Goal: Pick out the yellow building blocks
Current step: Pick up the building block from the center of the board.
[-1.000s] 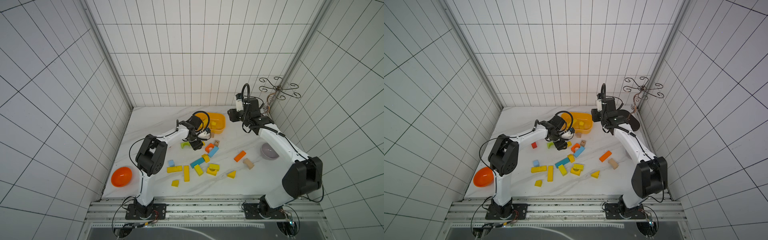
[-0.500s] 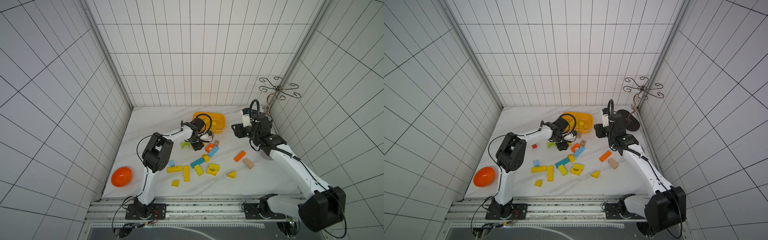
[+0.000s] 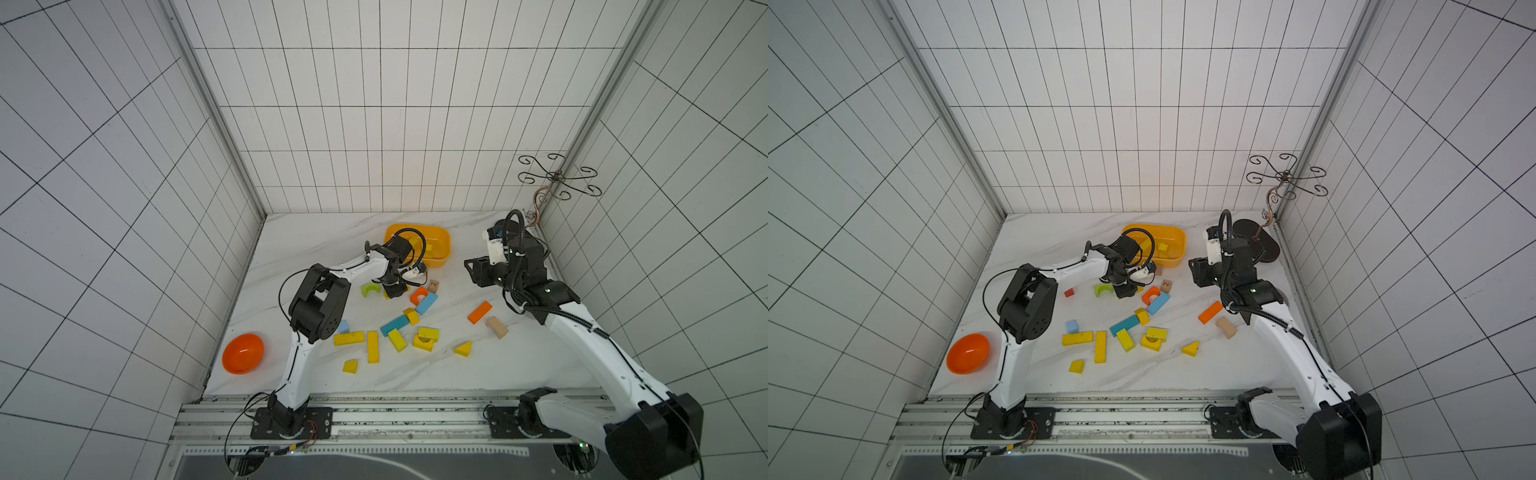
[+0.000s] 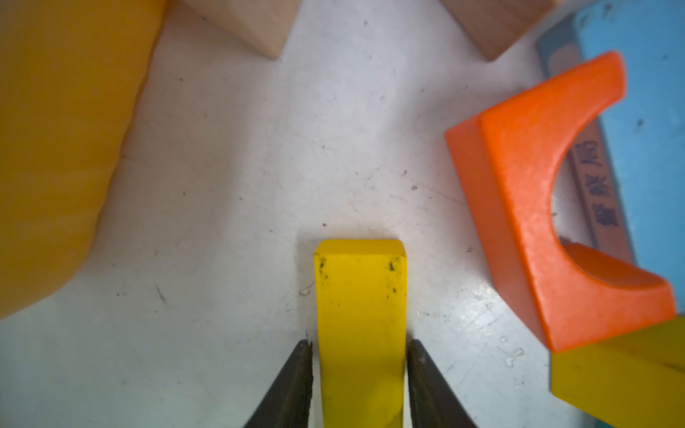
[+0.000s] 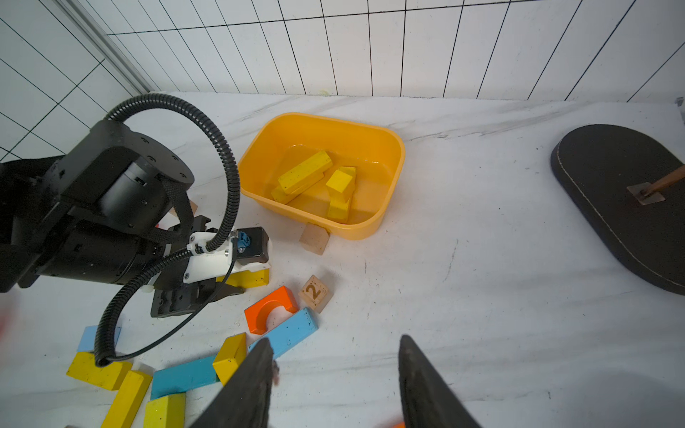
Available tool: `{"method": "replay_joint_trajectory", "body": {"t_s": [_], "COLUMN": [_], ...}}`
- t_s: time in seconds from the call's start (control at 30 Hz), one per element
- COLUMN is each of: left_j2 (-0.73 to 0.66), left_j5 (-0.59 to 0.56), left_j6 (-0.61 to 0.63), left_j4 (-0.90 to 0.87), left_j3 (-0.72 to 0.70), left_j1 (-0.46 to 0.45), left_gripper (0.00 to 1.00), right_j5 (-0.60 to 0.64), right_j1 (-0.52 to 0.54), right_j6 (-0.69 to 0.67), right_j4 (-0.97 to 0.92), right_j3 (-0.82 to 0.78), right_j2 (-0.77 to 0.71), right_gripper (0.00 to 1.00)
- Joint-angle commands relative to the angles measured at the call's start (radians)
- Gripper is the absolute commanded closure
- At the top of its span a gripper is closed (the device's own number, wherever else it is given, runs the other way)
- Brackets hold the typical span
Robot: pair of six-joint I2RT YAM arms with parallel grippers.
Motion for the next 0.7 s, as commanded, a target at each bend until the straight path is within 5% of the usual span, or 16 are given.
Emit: {"method": "replay_joint_trajectory", "body": {"t_s": [0.0, 0.13, 0.67], "left_j2": [0.031, 0.029, -0.157], "left_j5": [-0.014, -0.015, 0.002], "left_j6": [0.029, 0.030, 0.007], "left_j4": [-0.006, -0.022, -0.140], "left_j3": [0.016, 0.017, 0.028], "left_j1": [-0.009, -0.011, -0.015], "left_gripper": [0.69, 0.85, 0.91], "right_j5": [-0.020, -0.015, -0.052], "right_j1": [0.000, 0.000, 0.000], "right_j6": [0.012, 0.013, 0.038], "right_j4": [-0.013, -0.013, -0.006], "right_j3": [-0.064, -0.082, -0.127], "right_j2": [-0.027, -0.045, -0.062], "right_gripper": [0.46, 0.46, 0.46]}}
